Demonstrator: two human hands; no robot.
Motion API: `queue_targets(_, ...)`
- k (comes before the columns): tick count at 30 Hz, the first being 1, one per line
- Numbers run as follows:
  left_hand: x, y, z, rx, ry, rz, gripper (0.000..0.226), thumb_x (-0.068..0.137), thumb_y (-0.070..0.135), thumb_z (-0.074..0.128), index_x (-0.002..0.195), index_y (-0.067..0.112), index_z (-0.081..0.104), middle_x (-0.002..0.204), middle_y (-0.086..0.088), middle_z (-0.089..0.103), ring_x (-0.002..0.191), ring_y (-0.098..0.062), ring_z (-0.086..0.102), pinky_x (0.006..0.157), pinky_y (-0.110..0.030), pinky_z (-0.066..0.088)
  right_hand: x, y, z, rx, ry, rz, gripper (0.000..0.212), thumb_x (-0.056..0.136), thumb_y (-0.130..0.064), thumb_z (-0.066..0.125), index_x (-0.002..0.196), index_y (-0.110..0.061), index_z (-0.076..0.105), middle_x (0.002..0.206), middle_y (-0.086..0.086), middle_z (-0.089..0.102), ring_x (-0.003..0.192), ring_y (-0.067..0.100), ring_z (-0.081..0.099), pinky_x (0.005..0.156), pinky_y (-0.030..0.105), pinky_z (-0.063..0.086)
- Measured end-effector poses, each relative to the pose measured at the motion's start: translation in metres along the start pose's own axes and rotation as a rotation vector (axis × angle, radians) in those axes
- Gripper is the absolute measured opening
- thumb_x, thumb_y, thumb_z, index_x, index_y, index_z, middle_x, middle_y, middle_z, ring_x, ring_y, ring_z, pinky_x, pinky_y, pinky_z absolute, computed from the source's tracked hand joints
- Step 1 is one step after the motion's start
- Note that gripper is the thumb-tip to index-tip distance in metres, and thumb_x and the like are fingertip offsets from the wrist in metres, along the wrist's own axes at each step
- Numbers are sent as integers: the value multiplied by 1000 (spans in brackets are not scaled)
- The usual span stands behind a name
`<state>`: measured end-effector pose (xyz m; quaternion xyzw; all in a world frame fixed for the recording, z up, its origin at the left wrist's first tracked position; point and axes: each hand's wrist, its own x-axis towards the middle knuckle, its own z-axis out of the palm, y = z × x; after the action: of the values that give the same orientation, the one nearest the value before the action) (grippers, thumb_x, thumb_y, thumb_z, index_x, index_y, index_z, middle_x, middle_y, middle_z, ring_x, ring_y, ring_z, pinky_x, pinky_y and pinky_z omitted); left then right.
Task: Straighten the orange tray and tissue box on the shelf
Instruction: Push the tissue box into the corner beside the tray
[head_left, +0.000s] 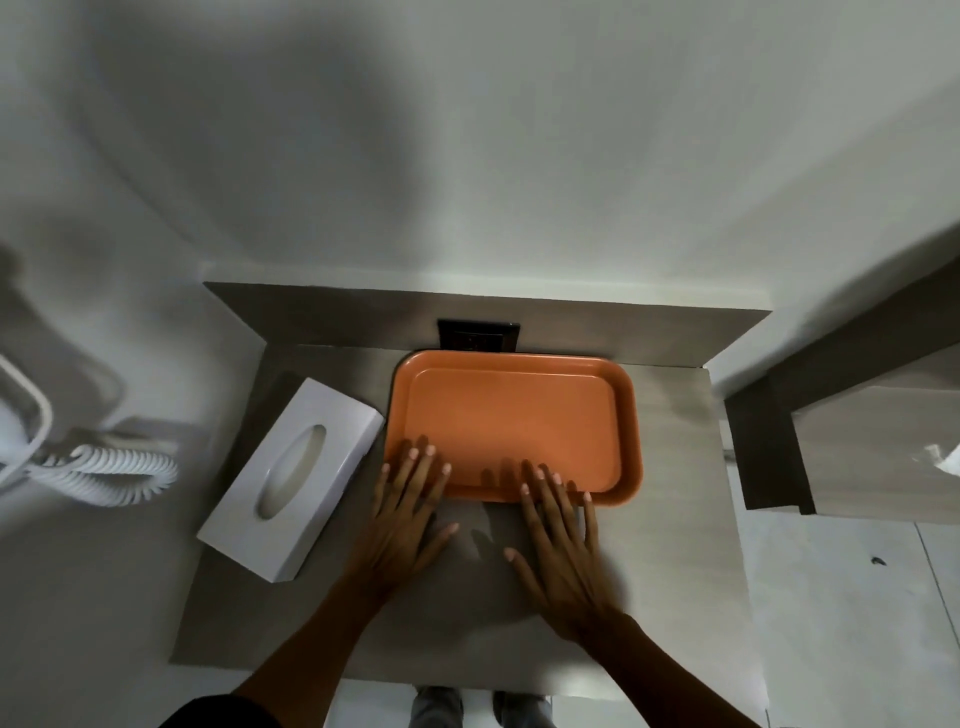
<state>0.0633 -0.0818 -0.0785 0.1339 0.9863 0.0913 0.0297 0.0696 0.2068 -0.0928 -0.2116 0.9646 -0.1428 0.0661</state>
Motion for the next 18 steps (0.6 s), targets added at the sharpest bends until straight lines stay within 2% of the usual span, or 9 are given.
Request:
queue_targets(2,-3,-13,-12,13,49,-82,83,105,64,43,170,13,33,181,-16,24,169,-37,24,135,-64,21,12,-18,-2,15,20,-80,83,114,-61,32,179,-15,9,189,10,2,177,30,1,140,61,2)
queue_targets(5,-12,-39,-29,52,111,-241,82,104,60,50,166,9,40,177,-20,31,166,-42,31,132,-66,29,32,-50,-2,63,20,-174,81,115,-59,36,179,-14,12,189,10,4,177,29,1,142,57,-2)
queue_targets(8,-27,-64,-40,50,123,-475,83,103,61,45,168,10,38,177,-21,31,165,-43,32,130,-66,32,46,-84,8,129,-17,-283,78,117,-55,40,179,-13,14,189,8,5,177,28,1,143,50,2)
queue_targets(11,-45,-84,-46,16,93,-665,100,94,77,39,170,12,33,178,-22,29,164,-46,33,131,-66,30,54,-111,23,178,-67,-345,76,118,-53,42,178,-14,16,190,6,3,177,27,0,143,46,3)
queue_targets(15,-69,-111,-47,-106,49,-772,130,72,93,60,172,17,27,173,-23,33,158,-50,36,123,-69,37,65,-142,51,176,-89,-449,73,117,-52,45,176,-13,27,189,4,0,177,27,2,144,42,-2)
queue_targets(18,-71,-119,-45,-161,9,-799,138,65,95,64,174,23,18,170,-21,35,154,-49,40,122,-67,40,76,-154,70,120,-140,-471,75,116,-55,43,177,-13,25,188,8,8,176,31,6,143,50,10)
